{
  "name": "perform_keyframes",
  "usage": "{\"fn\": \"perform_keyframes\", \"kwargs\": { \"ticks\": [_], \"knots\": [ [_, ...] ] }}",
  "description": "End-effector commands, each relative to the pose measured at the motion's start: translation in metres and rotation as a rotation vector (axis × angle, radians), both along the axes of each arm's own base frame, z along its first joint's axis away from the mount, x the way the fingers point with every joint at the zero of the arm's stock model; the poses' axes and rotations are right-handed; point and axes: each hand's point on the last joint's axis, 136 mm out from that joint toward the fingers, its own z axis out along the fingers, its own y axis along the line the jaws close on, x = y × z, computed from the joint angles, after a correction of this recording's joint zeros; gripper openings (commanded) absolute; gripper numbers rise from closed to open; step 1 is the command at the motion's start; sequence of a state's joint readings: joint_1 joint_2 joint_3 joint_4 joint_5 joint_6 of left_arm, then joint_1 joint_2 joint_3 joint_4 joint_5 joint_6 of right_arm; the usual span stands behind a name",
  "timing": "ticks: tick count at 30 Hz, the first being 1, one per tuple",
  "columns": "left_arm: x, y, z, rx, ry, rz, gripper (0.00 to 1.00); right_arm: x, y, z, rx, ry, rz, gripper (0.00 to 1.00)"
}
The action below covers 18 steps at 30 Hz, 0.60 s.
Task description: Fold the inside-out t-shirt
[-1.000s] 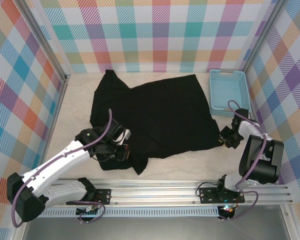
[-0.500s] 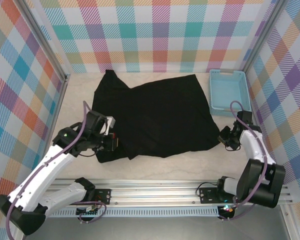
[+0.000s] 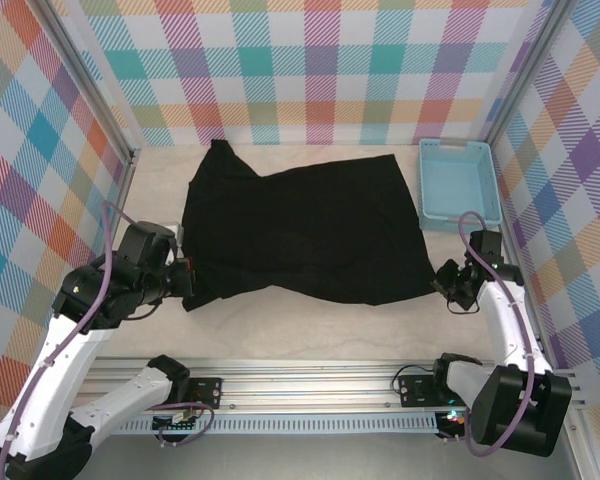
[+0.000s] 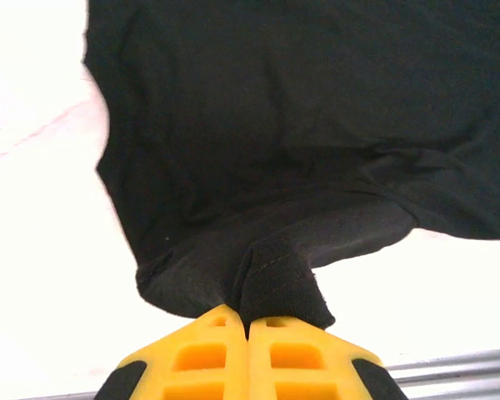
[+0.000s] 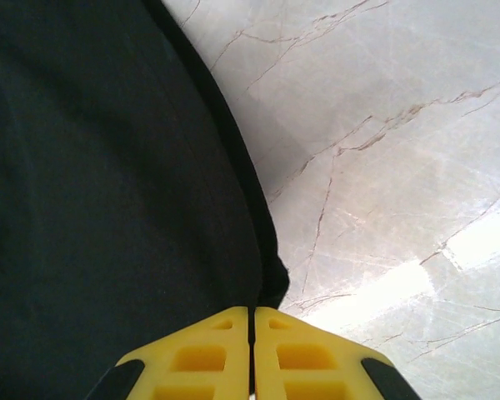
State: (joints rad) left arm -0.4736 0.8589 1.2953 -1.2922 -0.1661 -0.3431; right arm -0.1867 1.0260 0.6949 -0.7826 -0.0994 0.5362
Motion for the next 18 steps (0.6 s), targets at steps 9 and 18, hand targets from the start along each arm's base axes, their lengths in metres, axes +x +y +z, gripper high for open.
{"fn": "perform_keyframes", "kwargs": {
  "ticks": [9,18],
  "knots": [
    [-0.001,0.001,-0.025,0.057,0.11,-0.03,0.0,-0.012,0.004,-0.01,-0.079,0.08,0.031,0.08],
    [0.013,0.001,-0.036,0.066,0.133,-0.035,0.0,0.005,-0.012,0.011,-0.185,0.035,0.055,0.08]
  ]
}}
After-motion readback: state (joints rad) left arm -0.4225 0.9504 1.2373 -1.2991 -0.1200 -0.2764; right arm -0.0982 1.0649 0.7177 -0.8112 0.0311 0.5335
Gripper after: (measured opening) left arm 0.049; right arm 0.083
